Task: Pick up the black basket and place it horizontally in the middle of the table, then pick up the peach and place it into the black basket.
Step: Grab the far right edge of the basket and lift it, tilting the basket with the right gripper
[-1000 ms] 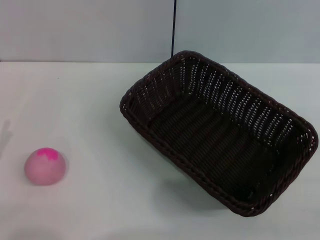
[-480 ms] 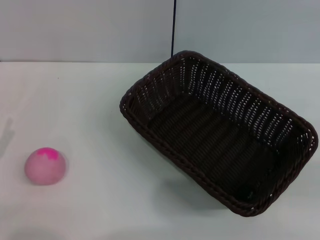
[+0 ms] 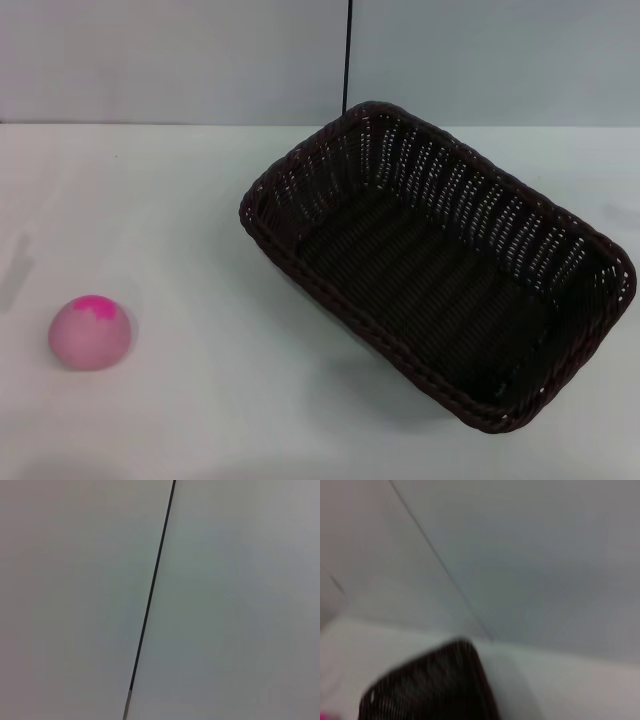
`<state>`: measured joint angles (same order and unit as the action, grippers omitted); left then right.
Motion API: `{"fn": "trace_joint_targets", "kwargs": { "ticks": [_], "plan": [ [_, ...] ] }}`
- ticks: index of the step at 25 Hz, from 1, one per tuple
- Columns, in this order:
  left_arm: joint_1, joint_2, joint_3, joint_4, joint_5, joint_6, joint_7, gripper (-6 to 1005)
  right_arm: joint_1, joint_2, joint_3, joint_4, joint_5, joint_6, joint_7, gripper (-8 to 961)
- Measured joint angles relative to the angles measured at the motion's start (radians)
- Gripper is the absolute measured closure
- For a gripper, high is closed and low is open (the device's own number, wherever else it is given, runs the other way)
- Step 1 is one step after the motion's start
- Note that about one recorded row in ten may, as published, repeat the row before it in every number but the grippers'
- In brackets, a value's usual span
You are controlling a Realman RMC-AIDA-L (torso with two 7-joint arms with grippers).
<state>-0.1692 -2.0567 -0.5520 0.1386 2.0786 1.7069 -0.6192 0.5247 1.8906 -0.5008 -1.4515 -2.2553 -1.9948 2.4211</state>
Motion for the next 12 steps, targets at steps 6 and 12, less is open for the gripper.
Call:
{"fn": "trace_joint_targets", "kwargs": {
  "ticks": [6, 12],
  "plan": [
    [0.022, -0.002, 0.0, -0.008, 0.0, 0.0, 0.0, 140, 0.188, 0.039, -0.177, 0.127, -0.293, 0.053, 0.061, 170],
    [0.033, -0.003, 0.002, -0.01, 0.001, 0.002, 0.001, 139, 0.22, 0.1, -0.307, 0.221, -0.312, 0.206, 0.053, 171]
  ]
}}
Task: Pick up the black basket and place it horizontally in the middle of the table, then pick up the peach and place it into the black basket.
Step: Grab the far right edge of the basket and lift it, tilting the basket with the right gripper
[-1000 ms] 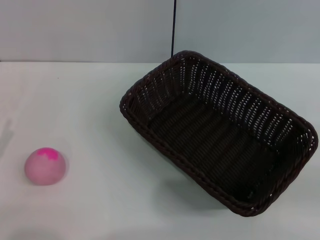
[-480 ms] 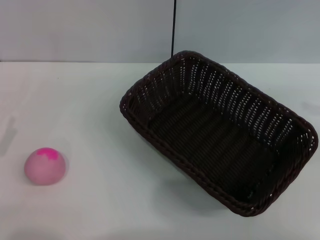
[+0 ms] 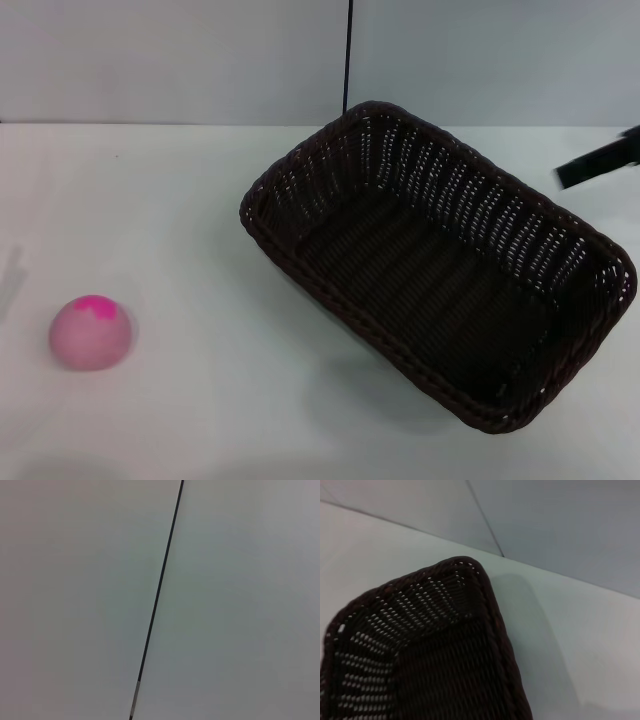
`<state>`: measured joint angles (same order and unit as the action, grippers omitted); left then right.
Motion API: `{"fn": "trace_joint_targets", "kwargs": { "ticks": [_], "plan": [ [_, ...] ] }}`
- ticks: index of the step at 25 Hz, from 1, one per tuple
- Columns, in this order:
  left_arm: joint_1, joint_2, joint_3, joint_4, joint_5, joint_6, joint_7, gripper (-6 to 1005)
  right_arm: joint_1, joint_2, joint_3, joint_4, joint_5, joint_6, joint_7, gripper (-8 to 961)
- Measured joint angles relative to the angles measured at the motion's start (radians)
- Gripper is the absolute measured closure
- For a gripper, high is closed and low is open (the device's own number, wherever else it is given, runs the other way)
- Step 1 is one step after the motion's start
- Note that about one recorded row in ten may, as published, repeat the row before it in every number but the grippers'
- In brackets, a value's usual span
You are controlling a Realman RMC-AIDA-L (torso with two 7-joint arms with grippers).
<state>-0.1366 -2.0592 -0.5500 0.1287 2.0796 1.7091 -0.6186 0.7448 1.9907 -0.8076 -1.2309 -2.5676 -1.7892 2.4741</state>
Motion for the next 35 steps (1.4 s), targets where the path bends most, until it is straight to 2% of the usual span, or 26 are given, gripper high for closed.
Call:
{"fn": "trace_joint_targets", "kwargs": {
  "ticks": [1, 2, 3, 5, 8, 10, 14, 25, 32, 35],
  "plan": [
    [0.001, 0.0, 0.002, 0.0, 0.0, 0.0, 0.0, 139, -0.001, 0.012, -0.031, 0.015, -0.001, 0.035, -0.001, 171],
    [0.001, -0.001, 0.004, 0.0, 0.0, 0.0, 0.0, 139, -0.001, 0.012, -0.031, 0.015, -0.001, 0.035, -0.001, 171],
    [0.001, -0.001, 0.007, -0.001, 0.0, 0.0, 0.0, 139, 0.001, 0.027, -0.08, 0.054, -0.003, 0.098, -0.005, 172],
    [0.002, -0.001, 0.01, -0.001, 0.001, 0.0, 0.0, 139, 0.006, 0.034, -0.108, 0.1, -0.003, 0.147, -0.013, 172],
    [0.002, -0.001, 0.01, -0.001, 0.0, 0.0, -0.002, 140, 0.01, 0.039, -0.124, 0.146, 0.001, 0.194, -0.03, 172],
    [0.005, -0.001, 0.01, -0.002, 0.001, -0.001, -0.009, 140, 0.01, 0.053, -0.127, 0.177, 0.006, 0.244, -0.064, 173],
    [0.008, -0.001, 0.013, -0.001, 0.0, -0.003, -0.012, 140, 0.005, 0.064, -0.124, 0.195, 0.025, 0.281, -0.098, 173],
    [0.013, -0.004, 0.023, -0.022, 0.0, -0.005, -0.012, 139, 0.019, 0.063, -0.13, 0.312, 0.068, 0.371, -0.149, 175],
    [0.024, -0.004, 0.036, -0.032, 0.0, -0.004, -0.012, 140, 0.017, 0.063, -0.13, 0.322, 0.066, 0.378, -0.156, 176],
    [0.032, -0.004, 0.037, -0.037, 0.0, -0.001, -0.012, 140, 0.02, 0.063, -0.131, 0.333, 0.068, 0.385, -0.165, 251]
  ]
}}
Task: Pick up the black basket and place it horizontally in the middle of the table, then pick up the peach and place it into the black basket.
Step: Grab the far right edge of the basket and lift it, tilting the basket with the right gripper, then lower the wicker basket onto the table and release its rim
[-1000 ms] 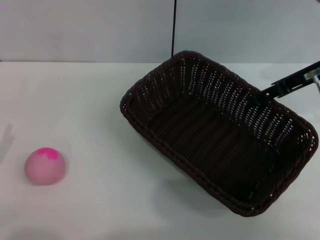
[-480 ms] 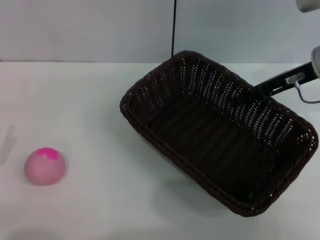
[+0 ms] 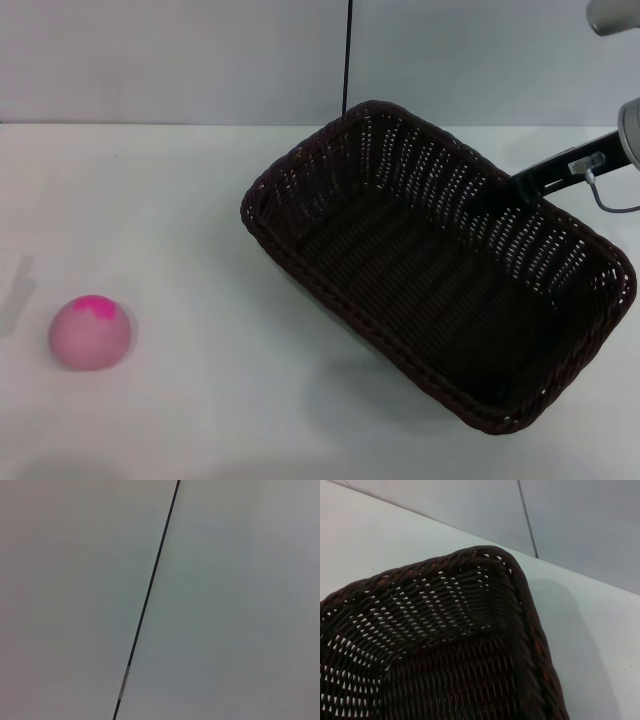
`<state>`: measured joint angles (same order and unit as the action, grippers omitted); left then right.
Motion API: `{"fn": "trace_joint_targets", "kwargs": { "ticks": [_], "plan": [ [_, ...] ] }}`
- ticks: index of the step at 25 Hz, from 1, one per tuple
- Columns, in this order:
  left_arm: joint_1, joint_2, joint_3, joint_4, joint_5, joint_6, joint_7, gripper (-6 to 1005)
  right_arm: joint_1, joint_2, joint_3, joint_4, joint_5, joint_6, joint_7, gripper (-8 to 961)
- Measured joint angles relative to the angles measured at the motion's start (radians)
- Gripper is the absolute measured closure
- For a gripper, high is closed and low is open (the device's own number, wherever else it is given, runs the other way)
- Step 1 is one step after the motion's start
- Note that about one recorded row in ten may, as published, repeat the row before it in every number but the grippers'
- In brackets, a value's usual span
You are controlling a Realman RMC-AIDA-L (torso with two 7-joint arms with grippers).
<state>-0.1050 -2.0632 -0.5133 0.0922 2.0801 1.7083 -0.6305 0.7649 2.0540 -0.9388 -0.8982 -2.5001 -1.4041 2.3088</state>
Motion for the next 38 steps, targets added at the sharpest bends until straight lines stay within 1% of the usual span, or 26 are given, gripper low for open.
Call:
{"fn": "trace_joint_targets", "kwargs": {
  "ticks": [5, 10, 14, 15, 18, 20, 22, 24, 25, 26, 28, 30, 31, 35, 38],
  "plan": [
    [0.009, 0.0, 0.0, -0.001, 0.0, 0.005, 0.0, 140, -0.012, 0.008, -0.007, -0.029, 0.002, 0.0, -0.027, 376],
    [0.017, 0.0, -0.001, -0.002, 0.0, 0.01, 0.0, 139, -0.018, 0.011, -0.01, -0.056, 0.003, -0.003, -0.04, 635],
    [0.02, 0.0, -0.001, -0.003, 0.0, 0.011, 0.0, 139, -0.016, 0.011, -0.01, -0.063, 0.024, -0.011, -0.083, 761],
    [0.022, 0.0, -0.001, -0.003, 0.0, 0.013, 0.0, 140, -0.014, 0.011, -0.01, -0.076, 0.043, -0.025, -0.119, 792],
    [0.025, 0.0, -0.001, -0.003, 0.0, 0.016, 0.0, 140, -0.008, 0.009, -0.011, -0.095, 0.049, -0.052, -0.153, 788],
    [0.029, 0.001, -0.001, -0.003, 0.0, 0.018, 0.0, 140, 0.008, 0.006, -0.016, -0.134, 0.049, -0.104, -0.216, 785],
    [0.03, 0.001, -0.001, -0.003, 0.0, 0.019, 0.0, 140, 0.013, 0.005, -0.024, -0.152, 0.049, -0.117, -0.238, 782],
    [0.031, 0.001, 0.0, -0.002, 0.0, 0.025, 0.0, 139, 0.019, 0.005, -0.051, -0.179, 0.051, -0.137, -0.283, 780],
    [0.031, 0.001, 0.0, -0.001, 0.0, 0.027, 0.0, 139, 0.033, 0.004, -0.095, -0.194, 0.051, -0.155, -0.342, 778],
    [0.032, 0.001, 0.001, 0.0, 0.0, 0.031, 0.0, 139, 0.033, 0.004, -0.095, -0.194, 0.051, -0.155, -0.342, 777],
    [0.033, 0.002, 0.001, 0.0, 0.0, 0.037, 0.0, 139, 0.054, 0.002, -0.132, -0.191, 0.049, -0.174, -0.391, 774],
    [0.037, 0.002, 0.001, -0.001, 0.0, 0.046, 0.0, 139, 0.083, 0.001, -0.193, -0.179, 0.045, -0.191, -0.456, 772],
    [0.037, 0.002, 0.001, -0.001, 0.0, 0.046, 0.0, 139, 0.083, 0.001, -0.193, -0.179, 0.045, -0.191, -0.456, 770],
    [0.047, 0.001, 0.001, -0.003, 0.0, 0.058, 0.003, 140, 0.11, 0.005, -0.265, -0.16, 0.044, -0.184, -0.503, 765],
    [0.049, 0.001, 0.001, -0.003, 0.0, 0.059, 0.003, 140, 0.122, 0.007, -0.272, -0.137, 0.044, -0.174, -0.508, 761]
  ]
}}
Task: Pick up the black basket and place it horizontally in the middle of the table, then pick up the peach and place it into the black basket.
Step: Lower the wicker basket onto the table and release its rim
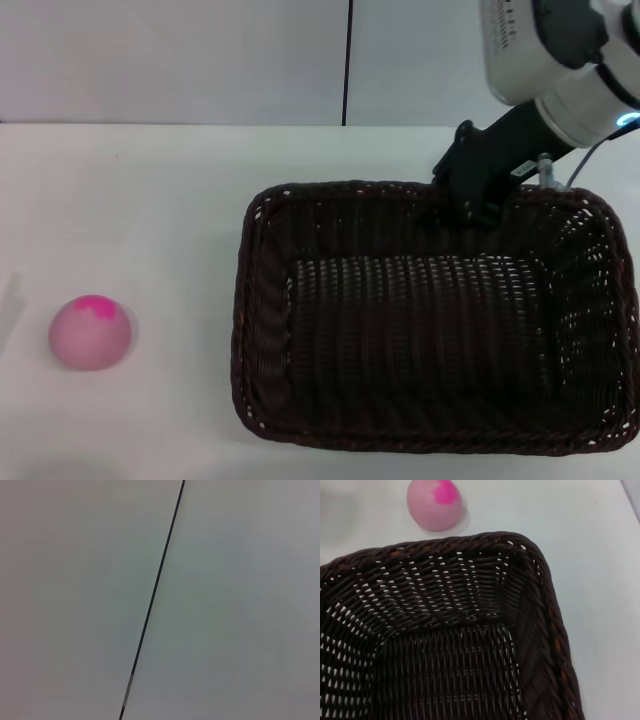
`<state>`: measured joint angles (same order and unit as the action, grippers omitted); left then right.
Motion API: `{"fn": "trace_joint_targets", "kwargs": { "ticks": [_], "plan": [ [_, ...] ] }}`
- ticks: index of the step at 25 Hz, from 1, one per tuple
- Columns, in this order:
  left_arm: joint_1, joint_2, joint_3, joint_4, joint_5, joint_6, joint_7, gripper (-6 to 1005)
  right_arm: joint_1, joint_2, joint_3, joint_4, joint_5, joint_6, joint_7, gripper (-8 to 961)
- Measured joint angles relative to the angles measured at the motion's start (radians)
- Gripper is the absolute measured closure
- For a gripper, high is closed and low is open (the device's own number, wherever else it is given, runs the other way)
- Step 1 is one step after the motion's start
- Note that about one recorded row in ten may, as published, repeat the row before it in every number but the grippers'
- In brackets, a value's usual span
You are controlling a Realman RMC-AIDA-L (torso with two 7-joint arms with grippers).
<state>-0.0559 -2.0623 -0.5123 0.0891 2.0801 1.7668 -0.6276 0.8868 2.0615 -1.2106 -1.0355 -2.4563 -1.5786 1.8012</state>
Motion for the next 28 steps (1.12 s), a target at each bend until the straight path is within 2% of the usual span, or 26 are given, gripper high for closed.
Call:
{"fn": "trace_joint_targets", "kwargs": {
  "ticks": [7, 19, 24, 26, 27, 28],
  "plan": [
    [0.002, -0.001, -0.001, 0.0, 0.0, 0.0, 0.0, 140, -0.005, 0.01, -0.023, 0.036, 0.005, 0.046, -0.004, 751],
    [-0.006, 0.003, 0.0, 0.003, 0.0, 0.002, -0.002, 139, -0.01, 0.013, -0.018, 0.024, 0.038, 0.048, 0.023, 735],
    [-0.006, 0.003, 0.0, 0.005, 0.0, 0.002, -0.002, 139, -0.025, 0.015, -0.022, 0.004, 0.051, 0.041, 0.025, 625],
    [-0.006, 0.003, 0.001, 0.006, 0.0, 0.003, -0.002, 140, -0.049, 0.015, -0.023, -0.043, 0.071, 0.035, 0.027, 581],
    [-0.008, 0.005, 0.016, 0.013, 0.0, 0.013, -0.006, 140, -0.088, 0.016, -0.024, -0.119, 0.103, 0.022, 0.029, 559],
    [-0.008, 0.005, 0.016, 0.013, 0.0, 0.013, -0.006, 140, -0.088, 0.016, -0.024, -0.119, 0.103, 0.022, 0.029, 537]
  ]
}}
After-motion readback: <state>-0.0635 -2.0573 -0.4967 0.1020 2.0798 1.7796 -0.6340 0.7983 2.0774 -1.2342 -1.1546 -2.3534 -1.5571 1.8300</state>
